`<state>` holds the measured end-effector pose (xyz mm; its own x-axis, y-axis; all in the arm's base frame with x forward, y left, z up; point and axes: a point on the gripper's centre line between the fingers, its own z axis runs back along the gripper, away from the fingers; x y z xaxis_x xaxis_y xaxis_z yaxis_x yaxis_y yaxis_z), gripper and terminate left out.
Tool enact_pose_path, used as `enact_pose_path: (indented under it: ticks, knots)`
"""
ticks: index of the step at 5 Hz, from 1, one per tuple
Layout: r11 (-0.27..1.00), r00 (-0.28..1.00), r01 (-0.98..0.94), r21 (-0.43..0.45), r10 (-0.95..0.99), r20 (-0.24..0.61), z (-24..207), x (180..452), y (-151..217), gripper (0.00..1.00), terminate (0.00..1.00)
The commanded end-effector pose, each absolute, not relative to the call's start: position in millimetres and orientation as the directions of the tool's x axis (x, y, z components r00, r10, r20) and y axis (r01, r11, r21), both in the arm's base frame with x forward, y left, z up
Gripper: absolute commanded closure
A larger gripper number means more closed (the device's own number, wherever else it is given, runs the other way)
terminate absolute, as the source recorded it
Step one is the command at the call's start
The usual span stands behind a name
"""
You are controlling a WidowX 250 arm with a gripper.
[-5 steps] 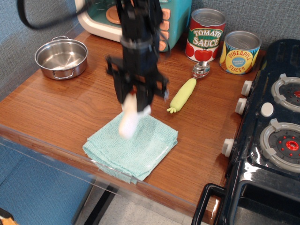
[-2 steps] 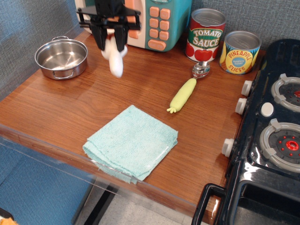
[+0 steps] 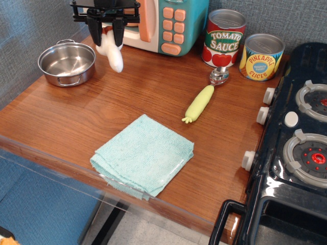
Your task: Place the mushroom inside of the silver pot.
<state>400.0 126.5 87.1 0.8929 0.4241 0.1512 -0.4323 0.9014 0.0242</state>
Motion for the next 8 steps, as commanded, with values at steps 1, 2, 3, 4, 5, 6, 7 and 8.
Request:
enact_pose_path:
  ticks: [1, 2, 3, 4, 5, 6, 7, 8]
  knots:
    - [0.835, 0.814, -0.55, 0.013, 0.532, 0.232, 123, 378, 176, 1.0, 0.0]
    - [0.791, 0.773, -0.612, 0.018, 0.593, 0.225, 124, 372, 198, 1.0, 0.0]
    - [0.749, 0.733, -0.662, 0.008, 0.645, 0.214, 123, 363, 214, 1.0, 0.0]
    - [0.727, 0.718, -0.686, 0.031, 0.669, 0.192, 121, 362, 220, 0.0, 0.0]
    - [0.722, 0.717, -0.69, 0.05, 0.673, 0.184, 121, 362, 220, 0.0, 0.0]
    - [0.713, 0.711, -0.698, 0.066, 0.679, 0.18, 122, 361, 221, 0.0, 0.0]
    - [0.726, 0.728, -0.683, 0.088, 0.664, 0.173, 125, 363, 215, 0.0, 0.0]
    - [0.782, 0.786, -0.612, 0.113, 0.588, 0.192, 124, 371, 203, 0.0, 0.0]
